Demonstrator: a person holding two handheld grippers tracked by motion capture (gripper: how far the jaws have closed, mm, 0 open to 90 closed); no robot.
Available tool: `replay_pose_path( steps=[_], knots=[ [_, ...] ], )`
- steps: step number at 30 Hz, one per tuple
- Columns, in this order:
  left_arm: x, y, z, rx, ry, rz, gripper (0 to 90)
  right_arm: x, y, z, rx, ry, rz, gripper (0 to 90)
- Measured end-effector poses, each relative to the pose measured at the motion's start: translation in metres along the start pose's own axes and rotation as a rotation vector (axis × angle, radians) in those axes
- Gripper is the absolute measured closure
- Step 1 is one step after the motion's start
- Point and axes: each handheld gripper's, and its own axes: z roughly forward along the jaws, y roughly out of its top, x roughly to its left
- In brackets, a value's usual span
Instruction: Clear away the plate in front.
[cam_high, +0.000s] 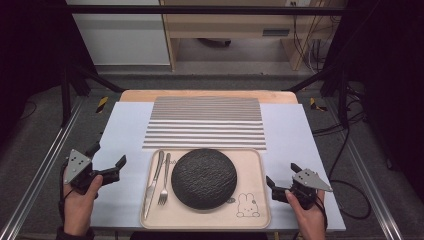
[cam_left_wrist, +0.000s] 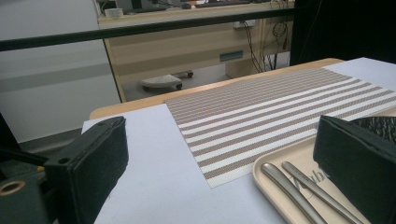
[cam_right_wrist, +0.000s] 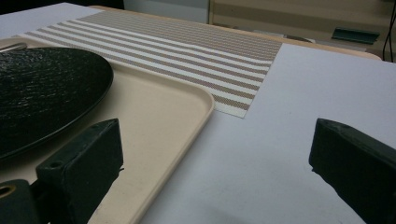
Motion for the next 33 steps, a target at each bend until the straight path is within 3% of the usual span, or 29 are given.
replay_pose_path(
  steps=[16, 21, 24, 27, 31, 33],
  knots=[
    [0.010, -0.021, -0.002, -0.013, 0.028, -0.057, 3.4, -0.001, 0.000, 0.000, 0.001, -0.003, 0.001, 3.3],
    [0.010, -0.028, -0.001, -0.002, 0.021, -0.069, 3.4, -0.001, 0.000, 0.000, 0.000, -0.003, 0.001, 3.3],
    [0.014, -0.030, -0.001, -0.009, 0.000, -0.111, 3.5, -0.002, -0.001, 0.000, 0.001, -0.001, 0.005, 3.3],
    [0.016, -0.033, -0.003, -0.008, 0.016, -0.110, 3.8, -0.002, -0.001, 0.000, 0.002, -0.004, 0.007, 3.2],
    [0.015, -0.035, -0.002, -0.006, 0.003, -0.126, 3.8, -0.002, -0.001, 0.000, 0.002, -0.003, 0.005, 3.3],
    [0.013, -0.038, 0.000, -0.008, -0.014, -0.153, 3.9, -0.003, -0.001, 0.000, 0.000, -0.004, 0.011, 3.3]
  ],
)
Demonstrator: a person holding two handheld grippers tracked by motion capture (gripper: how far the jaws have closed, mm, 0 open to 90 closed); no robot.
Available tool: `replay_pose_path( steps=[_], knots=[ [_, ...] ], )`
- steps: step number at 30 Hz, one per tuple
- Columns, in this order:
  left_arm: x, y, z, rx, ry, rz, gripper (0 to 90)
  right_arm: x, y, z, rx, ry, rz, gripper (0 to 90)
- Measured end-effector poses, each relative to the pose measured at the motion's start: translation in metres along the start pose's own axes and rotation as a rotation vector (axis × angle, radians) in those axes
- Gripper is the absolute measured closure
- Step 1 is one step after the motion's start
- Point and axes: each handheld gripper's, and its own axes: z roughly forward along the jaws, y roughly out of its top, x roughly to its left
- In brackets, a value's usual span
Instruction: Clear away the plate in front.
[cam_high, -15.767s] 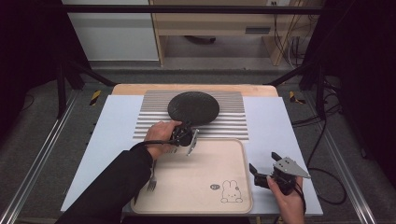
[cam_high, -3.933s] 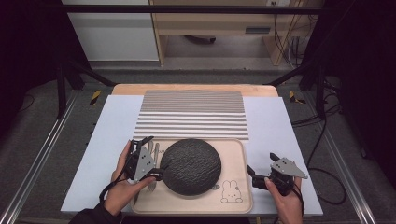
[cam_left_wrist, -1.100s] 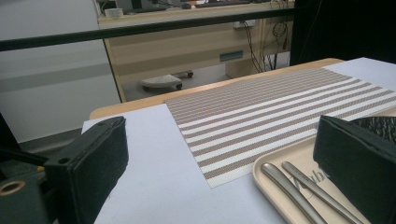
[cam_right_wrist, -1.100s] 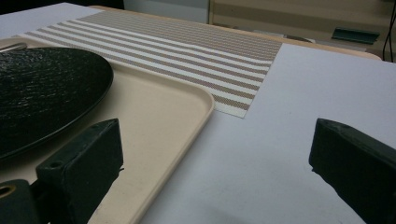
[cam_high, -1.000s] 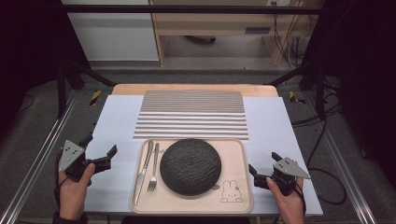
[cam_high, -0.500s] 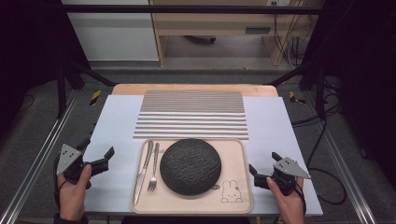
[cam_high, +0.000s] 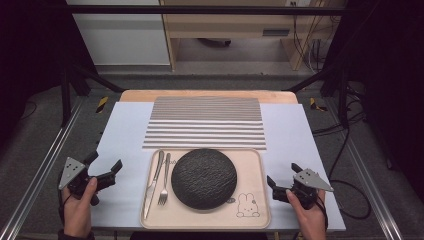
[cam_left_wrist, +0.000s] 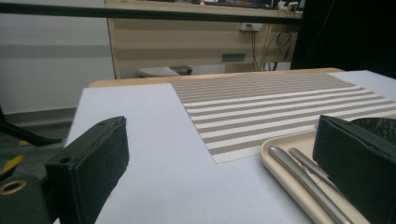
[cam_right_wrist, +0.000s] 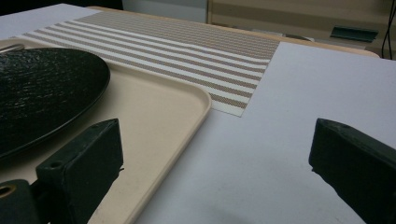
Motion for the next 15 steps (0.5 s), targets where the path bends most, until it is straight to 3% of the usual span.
replay_pose_path(
  steps=[4, 8, 15],
  knots=[
    [-0.006, -0.004, 0.005, 0.000, -0.030, -0.020, 4.4, -0.001, 0.000, 0.000, 0.000, -0.003, 0.001, 3.3],
    [-0.016, -0.006, 0.008, 0.006, -0.044, 0.015, 4.4, -0.001, 0.000, 0.000, 0.001, -0.004, -0.001, 3.3],
    [-0.032, -0.003, 0.011, -0.014, -0.046, 0.122, 4.3, -0.001, 0.000, -0.001, -0.003, -0.004, 0.002, 3.3]
  ],
)
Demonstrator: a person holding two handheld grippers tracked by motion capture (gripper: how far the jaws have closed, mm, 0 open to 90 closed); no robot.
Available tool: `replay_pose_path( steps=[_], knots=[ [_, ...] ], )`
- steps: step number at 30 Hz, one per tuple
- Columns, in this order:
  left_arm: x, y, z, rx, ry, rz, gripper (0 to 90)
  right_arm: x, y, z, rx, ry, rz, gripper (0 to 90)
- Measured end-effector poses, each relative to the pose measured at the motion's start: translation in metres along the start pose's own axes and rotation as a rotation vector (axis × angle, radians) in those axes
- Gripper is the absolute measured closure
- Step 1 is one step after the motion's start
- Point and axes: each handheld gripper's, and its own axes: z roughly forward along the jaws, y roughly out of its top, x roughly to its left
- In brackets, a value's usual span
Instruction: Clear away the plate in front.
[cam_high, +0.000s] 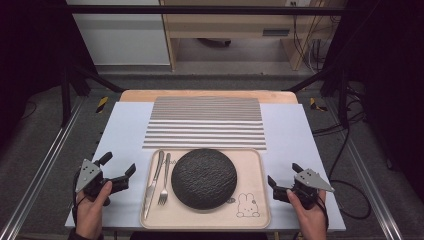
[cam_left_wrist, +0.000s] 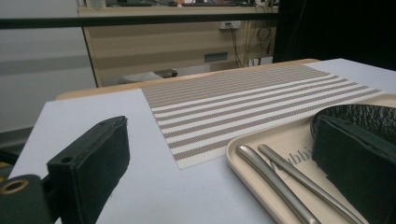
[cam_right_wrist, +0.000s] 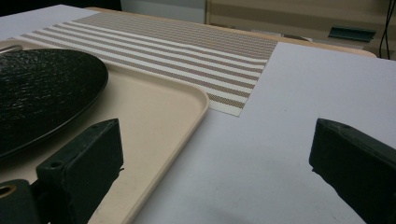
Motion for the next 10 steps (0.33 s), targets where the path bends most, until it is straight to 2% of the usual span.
replay_pose_path(
  steps=[4, 10],
  knots=[
    [-0.0025, 0.0022, -0.0009, -0.008, 0.024, 0.040, 4.2, 0.0003, -0.0007, 0.0007, 0.003, 0.001, -0.003, 3.3],
    [-0.0014, 0.0028, -0.0020, -0.017, 0.036, 0.035, 4.2, 0.0001, -0.0004, 0.0003, -0.001, 0.000, 0.001, 3.3]
  ],
)
